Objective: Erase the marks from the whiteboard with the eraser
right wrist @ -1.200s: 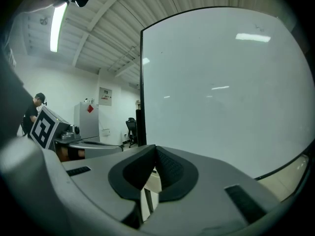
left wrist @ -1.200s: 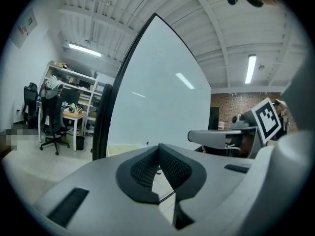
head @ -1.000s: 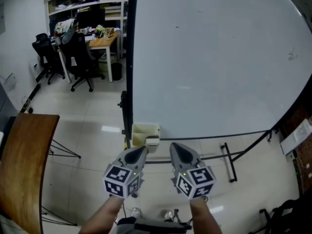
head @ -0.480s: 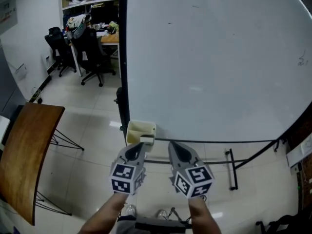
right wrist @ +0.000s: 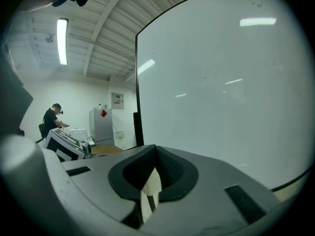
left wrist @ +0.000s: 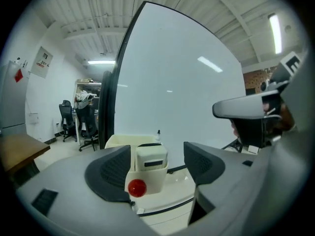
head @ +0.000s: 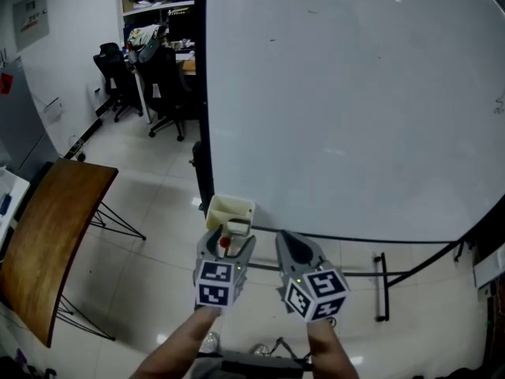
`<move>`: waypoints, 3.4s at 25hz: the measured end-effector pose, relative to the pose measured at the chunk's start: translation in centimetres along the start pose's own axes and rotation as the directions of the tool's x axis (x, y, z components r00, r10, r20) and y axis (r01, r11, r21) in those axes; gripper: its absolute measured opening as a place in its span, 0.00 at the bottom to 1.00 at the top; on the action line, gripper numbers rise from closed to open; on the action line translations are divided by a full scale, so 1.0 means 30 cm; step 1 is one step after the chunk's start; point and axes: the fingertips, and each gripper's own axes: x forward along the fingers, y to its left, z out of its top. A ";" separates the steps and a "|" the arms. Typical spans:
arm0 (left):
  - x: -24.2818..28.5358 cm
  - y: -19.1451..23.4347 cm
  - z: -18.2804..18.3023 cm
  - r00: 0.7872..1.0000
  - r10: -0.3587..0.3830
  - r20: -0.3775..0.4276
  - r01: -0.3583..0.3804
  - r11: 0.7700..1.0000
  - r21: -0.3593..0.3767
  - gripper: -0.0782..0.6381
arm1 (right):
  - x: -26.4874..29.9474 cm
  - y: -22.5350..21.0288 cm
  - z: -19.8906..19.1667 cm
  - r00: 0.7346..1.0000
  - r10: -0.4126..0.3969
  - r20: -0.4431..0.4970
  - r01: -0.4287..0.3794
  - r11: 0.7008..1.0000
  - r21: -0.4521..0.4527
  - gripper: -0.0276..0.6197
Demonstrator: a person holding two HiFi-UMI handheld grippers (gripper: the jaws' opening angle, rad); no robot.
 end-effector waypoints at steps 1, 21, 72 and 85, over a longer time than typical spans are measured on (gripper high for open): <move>0.016 0.006 -0.012 1.000 0.024 -0.015 -0.024 1.000 0.002 0.57 | -0.003 -0.004 0.001 1.000 0.006 0.001 -0.006 1.000 -0.002 0.04; 0.092 0.050 -0.011 0.984 0.174 -0.030 -0.172 0.984 0.044 0.48 | -0.077 -0.146 -0.001 1.000 0.013 0.007 -0.013 1.000 0.018 0.04; -0.039 -1.363 1.013 0.735 -0.630 0.250 0.483 0.745 0.460 0.48 | -1.265 -0.719 0.666 0.778 -0.511 0.367 0.600 0.777 -0.190 0.04; 0.234 -1.624 1.137 0.713 -0.630 0.307 0.468 0.754 0.460 0.48 | -1.235 -1.116 0.775 0.808 -0.418 0.415 0.544 0.800 -0.254 0.04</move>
